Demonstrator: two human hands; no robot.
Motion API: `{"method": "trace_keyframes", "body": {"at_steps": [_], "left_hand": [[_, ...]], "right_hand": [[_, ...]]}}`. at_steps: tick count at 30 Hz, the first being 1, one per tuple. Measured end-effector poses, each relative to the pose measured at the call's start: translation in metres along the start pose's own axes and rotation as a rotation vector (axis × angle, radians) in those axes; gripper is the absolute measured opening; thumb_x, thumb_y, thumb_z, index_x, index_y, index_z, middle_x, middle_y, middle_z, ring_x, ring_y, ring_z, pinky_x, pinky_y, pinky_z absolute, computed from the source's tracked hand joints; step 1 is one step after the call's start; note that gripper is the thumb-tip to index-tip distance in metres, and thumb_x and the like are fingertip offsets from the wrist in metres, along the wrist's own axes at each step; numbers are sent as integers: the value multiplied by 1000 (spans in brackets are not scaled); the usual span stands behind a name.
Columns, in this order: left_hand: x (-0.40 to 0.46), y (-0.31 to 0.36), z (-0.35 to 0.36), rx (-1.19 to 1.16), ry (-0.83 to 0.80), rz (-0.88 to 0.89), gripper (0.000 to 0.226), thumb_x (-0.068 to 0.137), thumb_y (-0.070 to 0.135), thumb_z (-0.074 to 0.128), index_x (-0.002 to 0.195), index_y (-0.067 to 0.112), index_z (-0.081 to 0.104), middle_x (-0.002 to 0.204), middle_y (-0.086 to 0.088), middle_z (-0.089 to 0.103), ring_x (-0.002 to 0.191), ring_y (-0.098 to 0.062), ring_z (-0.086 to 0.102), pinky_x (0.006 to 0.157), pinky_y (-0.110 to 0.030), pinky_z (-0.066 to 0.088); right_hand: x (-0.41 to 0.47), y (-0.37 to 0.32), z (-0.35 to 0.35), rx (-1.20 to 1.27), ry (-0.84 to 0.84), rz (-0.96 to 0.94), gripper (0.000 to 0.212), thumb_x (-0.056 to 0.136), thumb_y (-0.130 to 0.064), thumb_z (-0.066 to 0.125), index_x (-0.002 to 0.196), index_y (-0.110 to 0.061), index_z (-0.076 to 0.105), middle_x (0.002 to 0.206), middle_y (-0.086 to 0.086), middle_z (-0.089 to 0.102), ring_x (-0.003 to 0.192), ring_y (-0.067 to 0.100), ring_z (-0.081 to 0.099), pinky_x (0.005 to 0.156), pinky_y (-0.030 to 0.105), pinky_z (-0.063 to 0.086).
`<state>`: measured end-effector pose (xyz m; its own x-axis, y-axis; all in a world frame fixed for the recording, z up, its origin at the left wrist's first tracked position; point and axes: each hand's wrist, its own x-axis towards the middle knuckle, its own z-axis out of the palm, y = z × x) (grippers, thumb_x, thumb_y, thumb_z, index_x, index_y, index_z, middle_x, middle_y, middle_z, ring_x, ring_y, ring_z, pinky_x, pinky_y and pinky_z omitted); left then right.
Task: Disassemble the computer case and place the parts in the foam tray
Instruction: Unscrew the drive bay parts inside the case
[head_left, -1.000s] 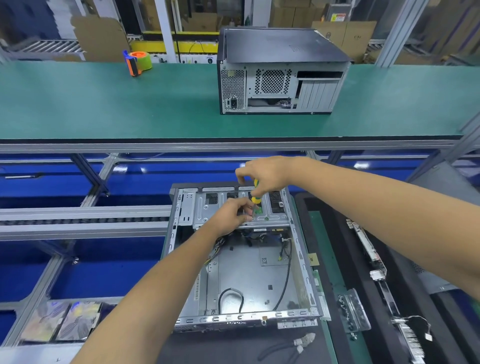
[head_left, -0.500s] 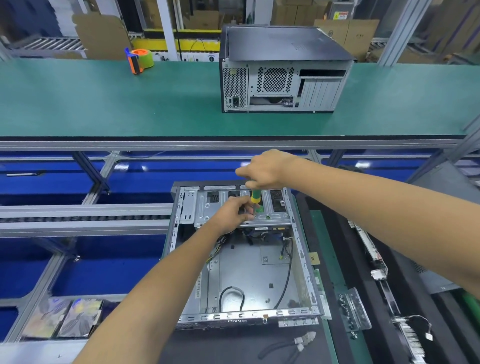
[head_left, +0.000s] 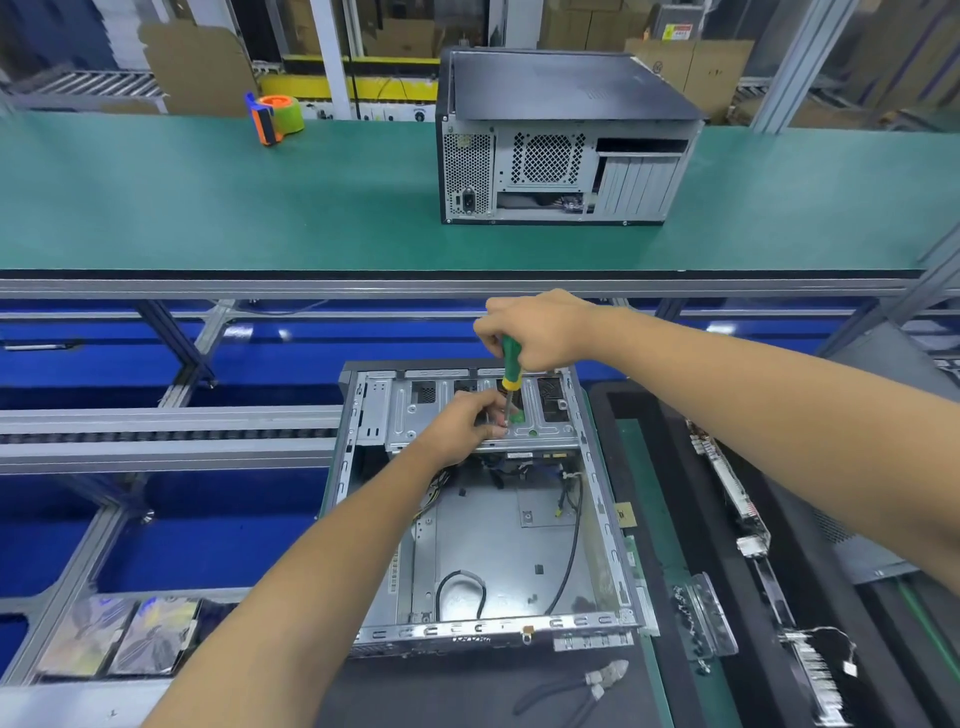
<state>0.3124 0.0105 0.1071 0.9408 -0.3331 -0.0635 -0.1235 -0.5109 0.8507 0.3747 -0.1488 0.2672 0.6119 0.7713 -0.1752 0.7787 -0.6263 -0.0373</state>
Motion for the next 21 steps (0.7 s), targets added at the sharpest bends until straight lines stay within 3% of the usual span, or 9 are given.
{"method": "trace_keyframes", "body": {"at_steps": [5, 10, 13, 16, 18, 20, 21], "left_hand": [[0, 2, 0, -1, 6, -27, 24, 91, -3, 72, 114, 0, 64, 105, -15, 69, 105, -29, 67, 100, -46, 52], [-2, 4, -1, -43, 0, 7, 17, 88, -1, 76, 88, 1, 59, 103, -24, 68, 113, -30, 68, 99, -52, 53], [-2, 3, 0, -62, 20, 3, 27, 90, 2, 75, 82, -7, 51, 98, -18, 71, 102, -34, 70, 92, -52, 55], [-1, 0, 1, -68, 40, -23, 27, 93, 4, 73, 77, 1, 51, 92, -18, 69, 91, -40, 67, 84, -51, 53], [0, -1, 1, -88, 57, -59, 18, 94, 5, 71, 82, 10, 58, 95, -24, 68, 81, -33, 62, 81, -50, 53], [0, -3, 2, -165, 85, -92, 5, 97, 4, 67, 98, 7, 64, 93, -20, 67, 80, -22, 59, 77, -43, 53], [0, -4, 2, -207, 109, -103, 8, 98, 3, 65, 106, 6, 65, 95, -17, 67, 81, -19, 60, 76, -39, 53]], "right_hand": [[-1, 4, -3, 38, -5, 23, 34, 75, -5, 53, 92, -35, 51, 92, -11, 43, 80, 15, 50, 56, 30, 26], [-1, 2, 0, 87, 5, 32, 35, 74, -5, 53, 92, -34, 52, 90, -13, 43, 75, 6, 47, 55, 28, 24], [-1, 2, -1, 109, 11, 33, 34, 74, -5, 53, 91, -34, 52, 90, -12, 44, 76, 6, 49, 56, 28, 25], [-2, 2, -2, 121, 22, 32, 33, 74, -5, 53, 90, -34, 52, 93, -10, 46, 77, 8, 49, 57, 30, 29], [-6, 4, -4, 129, 39, 44, 31, 75, -6, 54, 88, -34, 51, 94, -9, 48, 77, 4, 48, 58, 30, 29], [-11, 8, -9, 133, 52, 68, 29, 76, -8, 55, 87, -34, 50, 94, -9, 48, 78, 5, 49, 58, 31, 31], [-15, 11, -10, 137, 54, 78, 28, 76, -8, 55, 87, -33, 50, 94, -9, 49, 79, 7, 49, 59, 32, 32]]}}
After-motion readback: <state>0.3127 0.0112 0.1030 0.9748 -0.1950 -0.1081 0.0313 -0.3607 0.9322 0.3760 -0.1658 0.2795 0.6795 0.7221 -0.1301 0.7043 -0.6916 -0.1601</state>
